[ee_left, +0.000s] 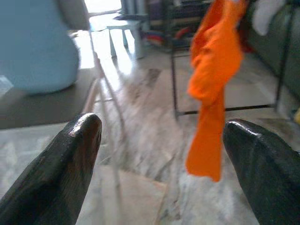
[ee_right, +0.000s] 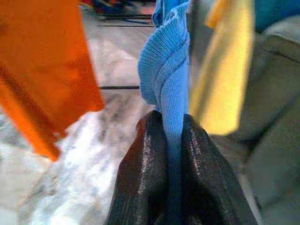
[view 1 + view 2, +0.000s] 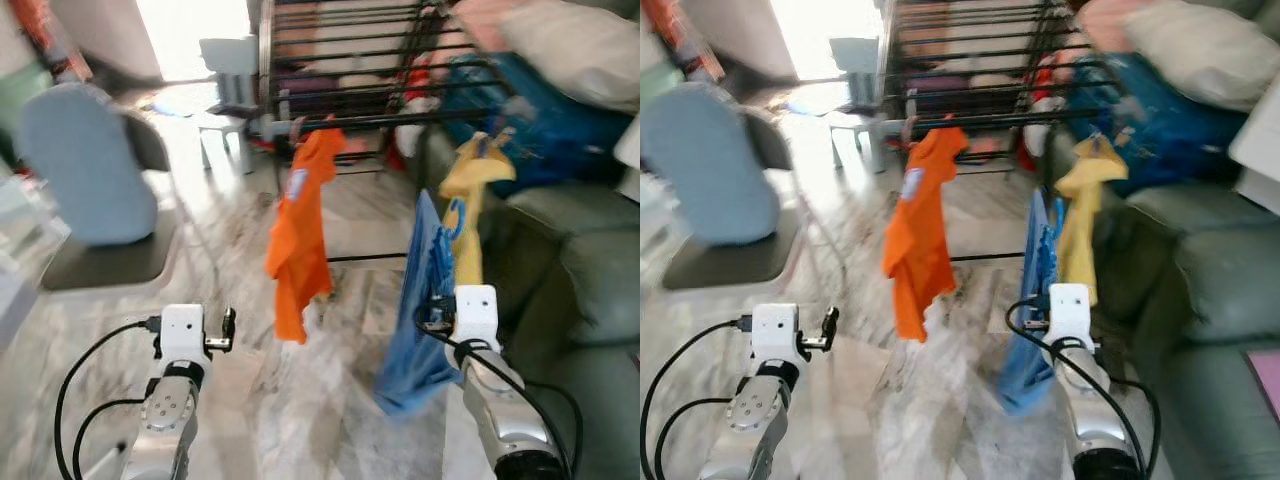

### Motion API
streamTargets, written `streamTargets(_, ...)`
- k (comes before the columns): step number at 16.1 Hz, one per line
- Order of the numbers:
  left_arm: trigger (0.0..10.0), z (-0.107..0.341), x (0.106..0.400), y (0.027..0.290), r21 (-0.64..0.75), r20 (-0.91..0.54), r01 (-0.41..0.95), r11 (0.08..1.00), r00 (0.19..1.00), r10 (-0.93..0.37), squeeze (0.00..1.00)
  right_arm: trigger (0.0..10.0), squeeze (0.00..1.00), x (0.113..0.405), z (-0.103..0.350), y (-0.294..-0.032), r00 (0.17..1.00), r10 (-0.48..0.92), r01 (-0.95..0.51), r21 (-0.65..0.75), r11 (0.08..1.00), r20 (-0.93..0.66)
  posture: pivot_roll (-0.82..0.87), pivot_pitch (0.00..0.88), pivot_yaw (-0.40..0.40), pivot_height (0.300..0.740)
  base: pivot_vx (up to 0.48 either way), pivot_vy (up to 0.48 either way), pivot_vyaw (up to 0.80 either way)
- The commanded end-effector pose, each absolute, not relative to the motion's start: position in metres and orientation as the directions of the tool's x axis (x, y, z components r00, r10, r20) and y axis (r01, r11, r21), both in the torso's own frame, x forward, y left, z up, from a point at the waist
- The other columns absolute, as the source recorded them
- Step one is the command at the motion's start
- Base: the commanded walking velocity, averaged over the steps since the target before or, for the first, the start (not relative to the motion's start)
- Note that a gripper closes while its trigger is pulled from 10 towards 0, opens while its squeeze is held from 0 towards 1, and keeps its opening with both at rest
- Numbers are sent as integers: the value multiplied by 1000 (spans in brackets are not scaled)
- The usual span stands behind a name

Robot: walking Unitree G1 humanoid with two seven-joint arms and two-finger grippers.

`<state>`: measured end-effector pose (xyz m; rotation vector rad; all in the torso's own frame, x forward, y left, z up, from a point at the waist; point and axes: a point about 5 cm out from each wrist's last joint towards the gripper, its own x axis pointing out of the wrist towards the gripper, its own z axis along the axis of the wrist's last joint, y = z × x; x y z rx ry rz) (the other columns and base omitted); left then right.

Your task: Hang hanger

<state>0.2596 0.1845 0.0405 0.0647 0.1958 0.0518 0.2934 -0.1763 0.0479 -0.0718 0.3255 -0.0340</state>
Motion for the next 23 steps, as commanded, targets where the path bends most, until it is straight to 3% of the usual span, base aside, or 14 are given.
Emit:
streamTargets(1, 10000, 42, 260, 187, 79, -187, -64, 995, 979, 78, 0, 10000, 0, 303, 67, -171, 969, -11, -7, -71, 997, -247, -110, 0, 17, 740, 0, 0, 0)
streamTargets(10, 10000, 42, 262, 184, 97, -184, -51, 994, 981, 69, 0, 10000, 0, 301, 66, -169, 966, 10, -22, -43, 999, -257, -121, 0, 26, 740, 0, 0, 0)
streamTargets(13, 10000, 46, 264, 194, 126, -156, -79, 989, 983, 98, 0, 10000, 0, 293, 73, -164, 970, 58, -63, -15, 998, -237, -121, 0, 24, 740, 0, 0, 0)
streamTargets(14, 10000, 55, 260, 204, 112, -106, -98, 989, 988, 110, 0, 10000, 0, 278, 82, -166, 979, 88, -97, -42, 994, -185, -121, 0, 25, 740, 0, 0, 0)
streamTargets(18, 10000, 48, 235, 209, 126, -126, -33, 992, 991, 49, 0, 10000, 0, 240, 79, -180, 978, 94, -114, -94, 989, -188, -144, 0, 39, 740, 0, 0, 0)
streamTargets(23, 10000, 67, 240, 206, 177, -75, 108, 978, 993, -96, 0, 10000, 0, 253, 103, -182, 972, 162, -186, -138, 973, -171, -153, 0, 28, 740, 0, 0, 0)
